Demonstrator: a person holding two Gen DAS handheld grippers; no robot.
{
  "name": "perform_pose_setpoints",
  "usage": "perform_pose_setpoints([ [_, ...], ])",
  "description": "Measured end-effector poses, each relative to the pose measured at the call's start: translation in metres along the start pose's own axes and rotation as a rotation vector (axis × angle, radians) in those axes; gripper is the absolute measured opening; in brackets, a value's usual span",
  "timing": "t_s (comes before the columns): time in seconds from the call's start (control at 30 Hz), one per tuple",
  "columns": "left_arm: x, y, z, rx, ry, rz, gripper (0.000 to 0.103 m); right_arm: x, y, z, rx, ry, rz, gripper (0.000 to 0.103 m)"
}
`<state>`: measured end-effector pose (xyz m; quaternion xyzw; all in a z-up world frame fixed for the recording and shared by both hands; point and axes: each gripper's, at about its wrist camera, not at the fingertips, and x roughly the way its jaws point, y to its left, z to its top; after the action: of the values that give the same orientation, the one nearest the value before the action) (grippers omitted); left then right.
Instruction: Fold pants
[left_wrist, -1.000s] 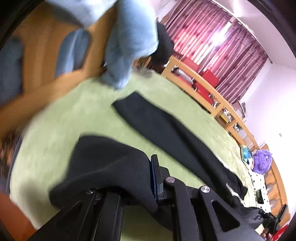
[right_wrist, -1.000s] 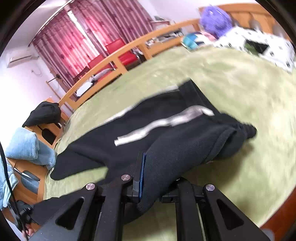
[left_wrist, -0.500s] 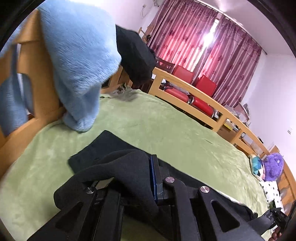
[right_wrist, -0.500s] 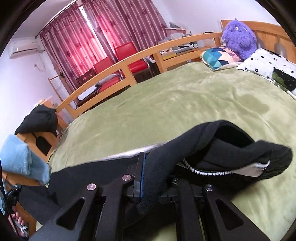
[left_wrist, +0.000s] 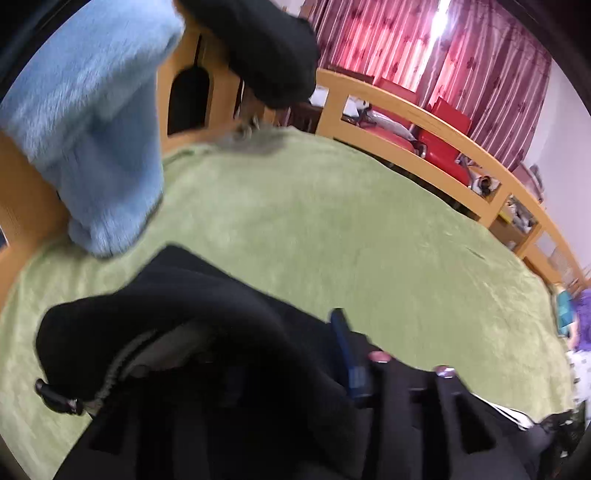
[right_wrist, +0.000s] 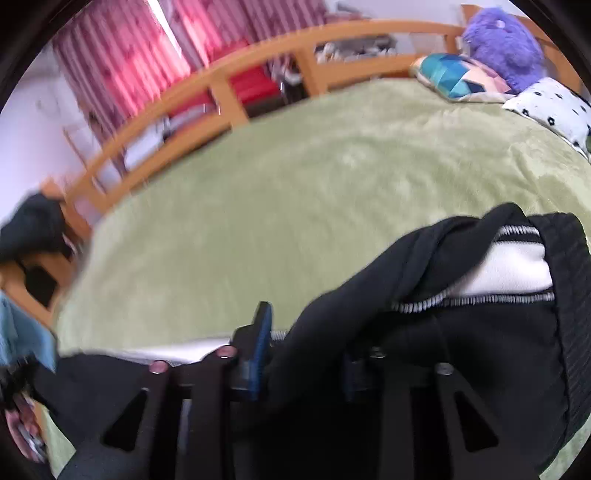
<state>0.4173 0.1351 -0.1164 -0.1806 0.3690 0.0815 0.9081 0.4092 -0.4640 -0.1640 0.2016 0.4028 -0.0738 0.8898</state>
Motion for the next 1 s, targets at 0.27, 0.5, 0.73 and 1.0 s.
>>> perform_pose_setpoints([
  [0.27,-0.047,0.071,-0.03,-0.015,0.014,0.001,0.064,-0.08,0.015,-0.035,-0.132,-0.159,-0.072,0.06],
  [0.5,-0.088,0.116,-0.063,-0.024,0.008,0.077,0.065,-0.115,0.063,-0.091,-0.205,-0.16,-0.012,0.06],
  [0.73,-0.084,0.121,-0.079,-0.027,0.063,0.006,0.069,-0.121,0.117,-0.148,-0.318,-0.061,0.047,0.059],
  [1.0,-0.048,0.116,-0.056,-0.136,0.0,-0.106,0.067,-0.144,0.12,-0.214,-0.397,-0.014,0.015,0.059],
])
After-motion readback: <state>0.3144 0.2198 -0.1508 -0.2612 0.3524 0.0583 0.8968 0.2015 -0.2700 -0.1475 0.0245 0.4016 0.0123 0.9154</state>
